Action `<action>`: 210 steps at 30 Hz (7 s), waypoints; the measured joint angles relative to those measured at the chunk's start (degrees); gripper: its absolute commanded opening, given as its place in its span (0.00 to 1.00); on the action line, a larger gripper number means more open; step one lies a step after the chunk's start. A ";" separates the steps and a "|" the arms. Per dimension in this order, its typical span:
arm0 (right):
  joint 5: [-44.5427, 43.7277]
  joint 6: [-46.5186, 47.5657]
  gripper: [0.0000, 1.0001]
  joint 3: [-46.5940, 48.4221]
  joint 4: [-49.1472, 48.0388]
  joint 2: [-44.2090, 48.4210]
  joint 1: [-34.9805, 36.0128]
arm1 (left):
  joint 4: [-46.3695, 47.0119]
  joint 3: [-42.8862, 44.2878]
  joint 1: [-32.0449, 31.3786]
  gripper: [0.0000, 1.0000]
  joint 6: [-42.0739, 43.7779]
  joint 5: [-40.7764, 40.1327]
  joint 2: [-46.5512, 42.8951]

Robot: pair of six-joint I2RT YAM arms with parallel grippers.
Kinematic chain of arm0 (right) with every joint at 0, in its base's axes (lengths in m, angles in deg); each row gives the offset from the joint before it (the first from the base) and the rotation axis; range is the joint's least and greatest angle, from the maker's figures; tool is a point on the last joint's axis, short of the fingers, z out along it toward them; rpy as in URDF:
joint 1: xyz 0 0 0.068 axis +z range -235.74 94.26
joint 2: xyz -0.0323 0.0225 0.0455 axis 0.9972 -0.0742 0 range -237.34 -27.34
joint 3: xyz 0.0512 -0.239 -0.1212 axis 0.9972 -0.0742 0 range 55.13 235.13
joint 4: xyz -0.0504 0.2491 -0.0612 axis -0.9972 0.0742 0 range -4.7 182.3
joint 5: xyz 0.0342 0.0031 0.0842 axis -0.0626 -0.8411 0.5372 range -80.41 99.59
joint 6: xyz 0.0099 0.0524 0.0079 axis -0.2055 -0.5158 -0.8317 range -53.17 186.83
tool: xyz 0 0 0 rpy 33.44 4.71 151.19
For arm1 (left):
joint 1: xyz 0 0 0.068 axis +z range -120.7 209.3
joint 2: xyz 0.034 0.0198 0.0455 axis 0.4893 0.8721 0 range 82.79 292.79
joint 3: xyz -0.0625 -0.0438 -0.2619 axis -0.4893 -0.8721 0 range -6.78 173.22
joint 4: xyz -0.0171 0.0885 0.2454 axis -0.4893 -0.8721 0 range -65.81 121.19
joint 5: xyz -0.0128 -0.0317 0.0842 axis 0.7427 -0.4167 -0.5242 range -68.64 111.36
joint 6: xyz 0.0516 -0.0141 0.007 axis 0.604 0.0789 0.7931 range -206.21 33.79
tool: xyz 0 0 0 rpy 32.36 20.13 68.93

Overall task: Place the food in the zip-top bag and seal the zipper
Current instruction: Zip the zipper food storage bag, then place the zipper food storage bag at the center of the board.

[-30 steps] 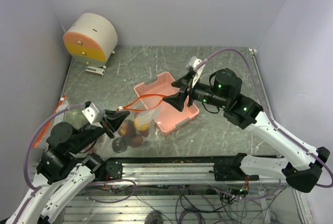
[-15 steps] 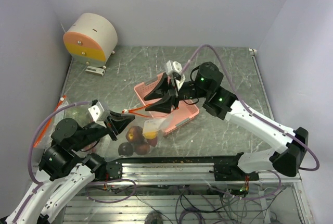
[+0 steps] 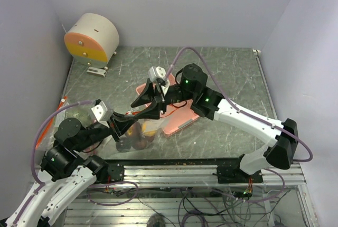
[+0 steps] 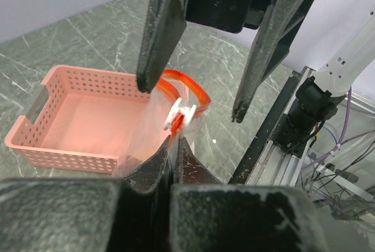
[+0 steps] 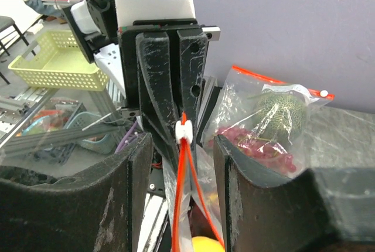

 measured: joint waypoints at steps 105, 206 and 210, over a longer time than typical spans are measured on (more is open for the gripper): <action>-2.16 17.18 0.03 14.19 30.42 -4.09 -1.81 | -8.87 9.11 0.00 0.07 7.32 1.14 8.02; -8.59 23.30 0.99 -4.46 30.29 -0.76 -19.63 | -17.29 17.64 0.00 0.07 10.47 -12.94 4.33; -16.00 14.88 1.00 -5.18 23.96 1.29 -19.67 | -14.45 15.76 0.00 0.07 8.48 -18.36 4.50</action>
